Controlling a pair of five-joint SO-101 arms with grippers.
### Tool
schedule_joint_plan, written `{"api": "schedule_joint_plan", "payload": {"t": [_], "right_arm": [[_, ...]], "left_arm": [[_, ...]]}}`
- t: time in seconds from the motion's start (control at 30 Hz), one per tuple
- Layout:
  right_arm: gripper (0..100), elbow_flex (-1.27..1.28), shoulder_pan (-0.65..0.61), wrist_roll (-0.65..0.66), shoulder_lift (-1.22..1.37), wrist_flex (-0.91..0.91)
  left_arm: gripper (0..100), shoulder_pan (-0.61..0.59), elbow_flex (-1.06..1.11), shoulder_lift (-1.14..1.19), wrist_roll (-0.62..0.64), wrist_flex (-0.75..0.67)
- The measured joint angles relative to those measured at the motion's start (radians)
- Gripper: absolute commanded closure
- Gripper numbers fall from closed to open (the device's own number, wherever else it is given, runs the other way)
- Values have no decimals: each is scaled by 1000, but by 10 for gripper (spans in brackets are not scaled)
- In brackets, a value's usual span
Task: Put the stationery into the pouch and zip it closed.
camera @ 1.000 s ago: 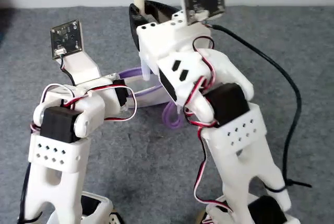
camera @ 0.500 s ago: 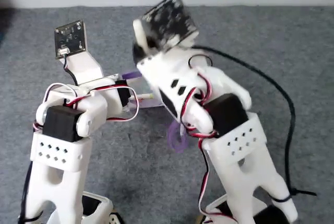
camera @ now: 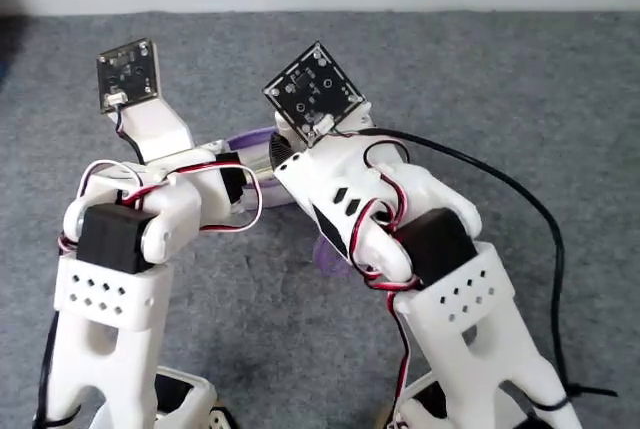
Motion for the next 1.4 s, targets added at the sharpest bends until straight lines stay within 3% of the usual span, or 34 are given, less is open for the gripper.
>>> {"api": "schedule_joint_plan", "payload": {"t": [0.07, 0.17, 0.4, 0.63, 0.77, 1.07, 1.3, 1.4], "right_arm": [[753, 0, -17, 0, -15, 0], [778, 0, -41, 0, -34, 8], [998, -23, -63, 0, -35, 9], [989, -52, -21, -6, -41, 37], [991, -98, 87, -126, -41, 58], [987, -196, 265, -273, -46, 399], [791, -169, 288, -379, -51, 628], [805, -109, 285, -407, -51, 663]], "left_arm": [[988, 0, 0, 0, 0, 0], [988, 0, 0, 0, 0, 0], [988, 0, 0, 0, 0, 0], [988, 0, 0, 0, 0, 0], [988, 0, 0, 0, 0, 0], [988, 0, 0, 0, 0, 0], [988, 0, 0, 0, 0, 0], [988, 0, 0, 0, 0, 0]]}}
